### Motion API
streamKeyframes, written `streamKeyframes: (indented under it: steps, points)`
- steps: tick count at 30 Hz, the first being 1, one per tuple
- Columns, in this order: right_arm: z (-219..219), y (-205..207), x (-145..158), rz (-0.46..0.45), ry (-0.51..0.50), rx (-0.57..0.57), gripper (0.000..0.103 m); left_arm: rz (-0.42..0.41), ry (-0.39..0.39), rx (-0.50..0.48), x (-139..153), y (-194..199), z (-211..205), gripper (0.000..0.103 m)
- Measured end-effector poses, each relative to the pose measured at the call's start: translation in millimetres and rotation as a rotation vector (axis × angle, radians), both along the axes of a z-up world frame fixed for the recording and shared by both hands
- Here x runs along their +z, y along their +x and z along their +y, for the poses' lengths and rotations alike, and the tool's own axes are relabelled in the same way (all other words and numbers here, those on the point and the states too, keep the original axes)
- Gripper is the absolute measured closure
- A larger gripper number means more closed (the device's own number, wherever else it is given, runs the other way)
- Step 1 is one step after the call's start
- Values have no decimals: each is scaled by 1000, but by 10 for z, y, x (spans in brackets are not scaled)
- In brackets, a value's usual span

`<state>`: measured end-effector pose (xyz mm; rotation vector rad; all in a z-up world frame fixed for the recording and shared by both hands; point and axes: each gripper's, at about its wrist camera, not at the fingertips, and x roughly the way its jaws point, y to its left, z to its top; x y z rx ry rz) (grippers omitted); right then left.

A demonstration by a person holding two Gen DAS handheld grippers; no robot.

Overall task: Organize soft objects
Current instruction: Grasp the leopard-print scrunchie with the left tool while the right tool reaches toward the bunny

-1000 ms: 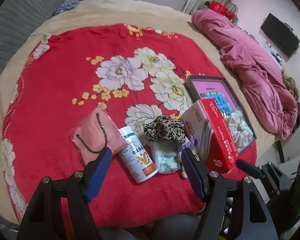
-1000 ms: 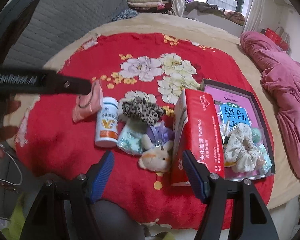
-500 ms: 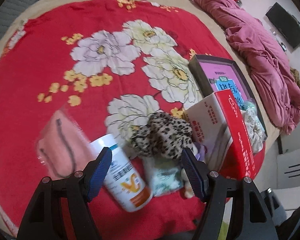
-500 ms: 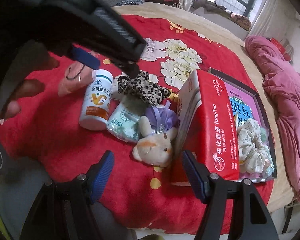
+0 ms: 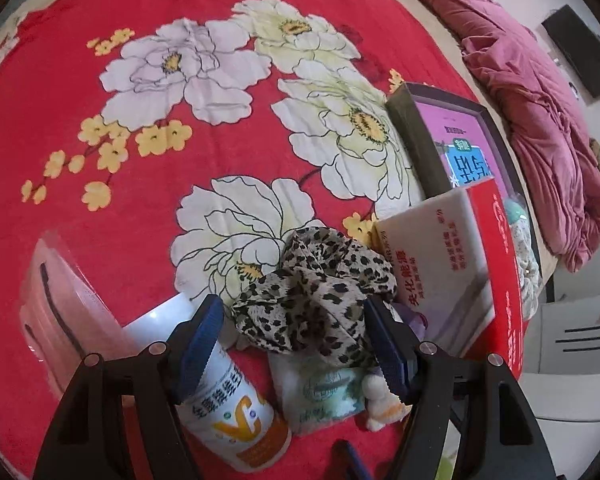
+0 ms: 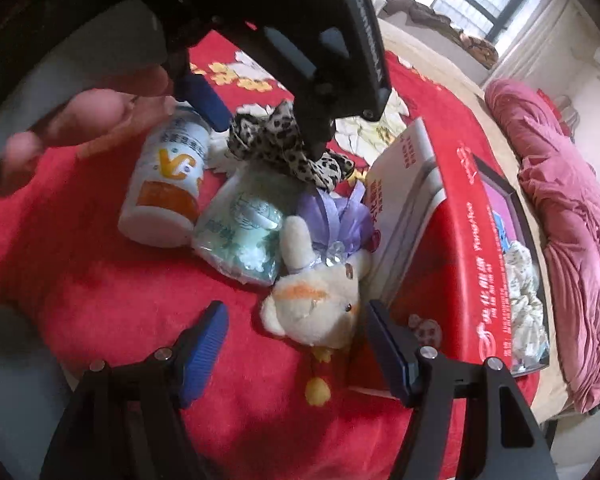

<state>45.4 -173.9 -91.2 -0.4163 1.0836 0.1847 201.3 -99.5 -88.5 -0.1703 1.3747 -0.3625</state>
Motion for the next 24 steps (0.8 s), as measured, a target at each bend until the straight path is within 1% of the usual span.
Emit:
streamKeyframes:
  steps: [3, 9, 12, 15, 16, 17, 18, 20, 21, 23, 24]
  points:
    - [51, 22, -23, -7, -19, 15, 33, 16, -16, 4, -40, 48, -23, 30]
    - [77, 77, -80, -4, -76, 16, 34, 36, 0, -12, -71, 125, -107, 30]
    - [80, 89, -85, -4, -78, 23, 34, 30, -7, -40, -42, 138, -175, 30]
    - [66, 114, -92, -5, -76, 30, 34, 46, -5, -68, -57, 149, -239, 30]
    - [59, 118, -85, -6, -74, 31, 37, 52, -3, -75, -70, 160, -262, 30]
    - [52, 122, -73, -12, -73, 29, 42, 62, -1, -79, -93, 172, -282, 30]
    - [71, 78, -64, -15, -74, 26, 44, 67, -2, -81, -110, 170, -280, 30]
    - [41, 106, -53, -17, -90, 24, 56, 99, -9, -76, -188, 194, -292, 30]
    - [30, 116, -48, -14, -92, 26, 56, 112, -18, -76, -224, 214, -308, 31]
    - [16, 130, -32, -11, -94, 31, 59, 108, -17, -84, -242, 225, -338, 34]
    - [5, 129, -17, -14, -87, 32, 60, 108, -14, -88, -247, 231, -356, 38]
